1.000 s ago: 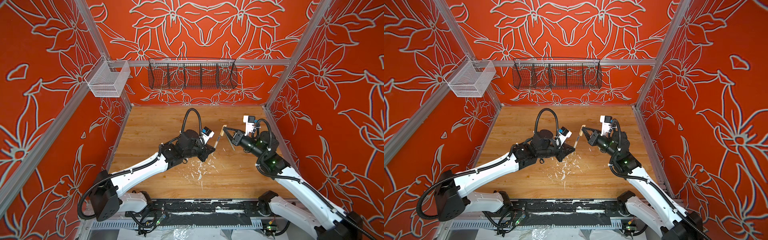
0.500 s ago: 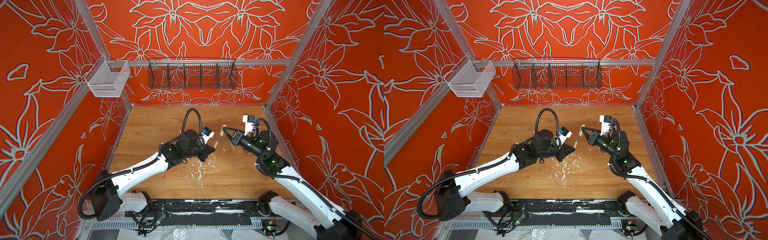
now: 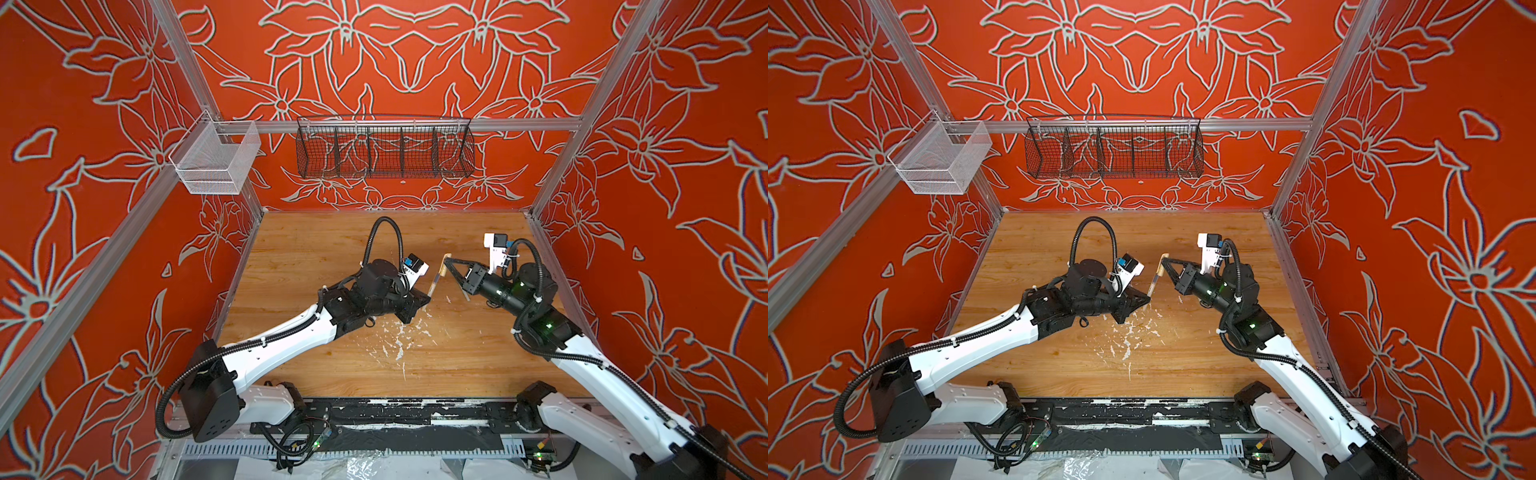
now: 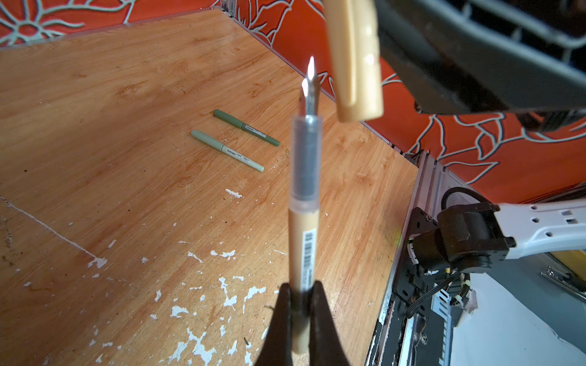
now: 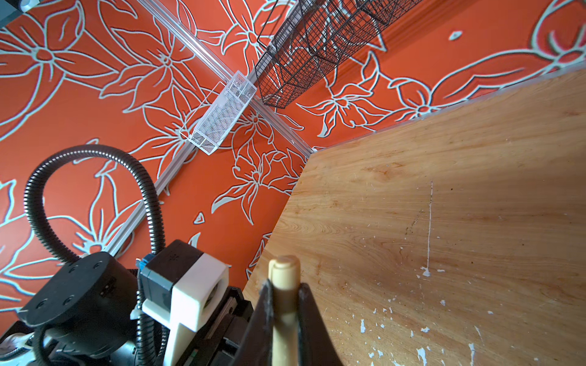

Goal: Insert the pens into the pen caps

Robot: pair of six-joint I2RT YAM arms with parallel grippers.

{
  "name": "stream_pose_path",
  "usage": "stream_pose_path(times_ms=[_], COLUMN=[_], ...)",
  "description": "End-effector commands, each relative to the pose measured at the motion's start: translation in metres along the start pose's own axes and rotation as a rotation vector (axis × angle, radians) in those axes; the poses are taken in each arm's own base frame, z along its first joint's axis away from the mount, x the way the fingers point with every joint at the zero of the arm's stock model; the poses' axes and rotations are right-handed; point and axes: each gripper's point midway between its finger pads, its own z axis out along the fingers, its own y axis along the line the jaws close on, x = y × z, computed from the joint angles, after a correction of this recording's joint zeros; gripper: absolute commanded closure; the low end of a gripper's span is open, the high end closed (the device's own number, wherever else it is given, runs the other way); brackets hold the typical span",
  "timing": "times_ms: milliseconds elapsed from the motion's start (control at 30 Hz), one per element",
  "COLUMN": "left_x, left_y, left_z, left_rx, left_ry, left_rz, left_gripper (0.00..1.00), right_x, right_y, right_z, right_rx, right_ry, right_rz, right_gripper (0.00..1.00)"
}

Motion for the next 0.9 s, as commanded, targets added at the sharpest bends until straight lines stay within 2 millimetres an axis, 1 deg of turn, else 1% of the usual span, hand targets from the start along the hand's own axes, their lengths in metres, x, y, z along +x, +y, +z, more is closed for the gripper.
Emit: stream_pose_path(times_ms=[0, 100, 200, 333, 533, 867], left_x=[-0.016, -0.016, -0.016, -0.014, -0.014, -0.012], left_y=[-0.006, -0.008, -0.01, -0.01, -0.01, -0.009], left_z=[-0.006, -0.008, -0.009, -0.009, -0.008, -0.003], left_rx=[0.011, 0.019, 0.03, 0.032, 0.031, 0.033], left_ry=[-0.043, -0.047, -0.047, -0.042, -0.039, -0.023], left_rz=[0.03, 0.028, 0.027, 0.028, 0.028, 0.026], left_gripper=[1.0, 1.0, 1.0, 1.0, 1.0, 1.0], right_x=[-0.007, -0.014, -0.021, -0.026, -0.027, -0.03], right_y=[-0.002, 0.0, 0.006, 0.013, 0.017, 0.021], right_z=[-0.009, -0.01, -0.006, 0.001, 0.005, 0.001], right_rx=[0.041, 0.046, 0.018, -0.012, -0.035, -0.038], right_ry=[-0.043, -0.076, -0.097, -0.098, -0.088, -0.096], right_rz=[-0.032, -0.042, -0.044, -0.047, -0.045, -0.054], right_gripper=[1.0, 1.0, 1.0, 1.0, 1.0, 1.0])
